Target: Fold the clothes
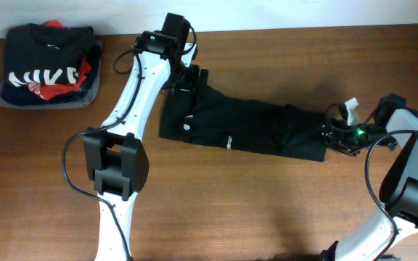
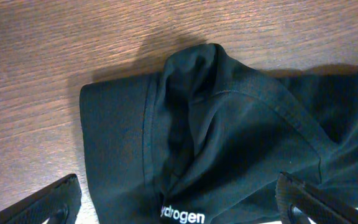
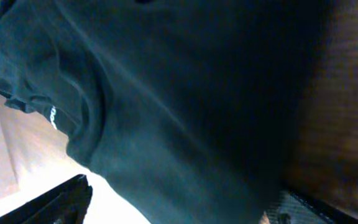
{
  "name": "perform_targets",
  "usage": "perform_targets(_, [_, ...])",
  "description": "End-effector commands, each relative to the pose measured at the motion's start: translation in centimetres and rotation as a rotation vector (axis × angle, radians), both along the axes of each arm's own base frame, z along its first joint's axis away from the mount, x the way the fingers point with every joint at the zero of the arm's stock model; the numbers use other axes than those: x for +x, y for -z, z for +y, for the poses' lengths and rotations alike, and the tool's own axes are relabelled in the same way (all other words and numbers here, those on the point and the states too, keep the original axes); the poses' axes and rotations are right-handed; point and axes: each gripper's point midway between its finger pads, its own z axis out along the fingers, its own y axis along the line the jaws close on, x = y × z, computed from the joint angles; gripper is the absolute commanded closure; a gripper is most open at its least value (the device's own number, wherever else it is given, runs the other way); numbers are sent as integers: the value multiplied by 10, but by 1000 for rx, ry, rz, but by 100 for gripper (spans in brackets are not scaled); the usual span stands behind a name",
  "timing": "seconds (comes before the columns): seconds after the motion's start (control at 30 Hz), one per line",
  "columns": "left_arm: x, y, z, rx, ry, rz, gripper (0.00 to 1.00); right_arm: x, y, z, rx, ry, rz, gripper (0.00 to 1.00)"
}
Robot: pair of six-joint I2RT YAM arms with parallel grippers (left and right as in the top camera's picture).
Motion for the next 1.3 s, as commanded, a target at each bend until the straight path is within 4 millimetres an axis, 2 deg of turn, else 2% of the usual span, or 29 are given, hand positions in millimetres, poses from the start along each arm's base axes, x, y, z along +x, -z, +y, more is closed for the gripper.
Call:
perform_targets(0.0, [0, 8, 3, 9, 10, 14, 1, -5, 13, 15, -1, -14, 38, 9])
perform_targets(0.1, [0, 8, 3, 9, 10, 14, 1, 0, 14, 18, -11, -18, 24, 10])
perform_targets(0.17, [0, 8, 3, 9, 10, 14, 1, 4, 14, 19, -14, -15, 14, 14])
perform_targets(0.33, [0, 8, 3, 9, 10, 14, 1, 5, 15, 19, -20, -6, 22, 51])
perform_targets(0.37, [0, 8, 3, 9, 10, 14, 1, 5, 15, 19, -20, -5, 21, 54])
perform_targets(0.5, [-1, 8, 3, 10, 10, 17, 1, 9, 16, 16, -26, 27, 27, 79])
perform_targets(0.63, [-1, 8, 3, 10, 10, 18, 1, 10, 23, -2, -117, 90, 87, 96])
perform_targets(0.77, [-2, 8, 4, 11, 10, 21, 1, 12, 17, -27, -206, 138, 130, 96])
perform_targets(0.93, [-2, 8, 4, 11, 10, 21, 1, 12, -9, -67, -328, 186, 195, 96])
perform_targets(1.07, [-2, 8, 4, 11, 10, 21, 1, 9, -30, -98, -488, 233, 266, 96])
perform_targets(1.27, [-2, 8, 4, 11, 10, 21, 1, 15, -55, -101, -662, 212, 300, 96])
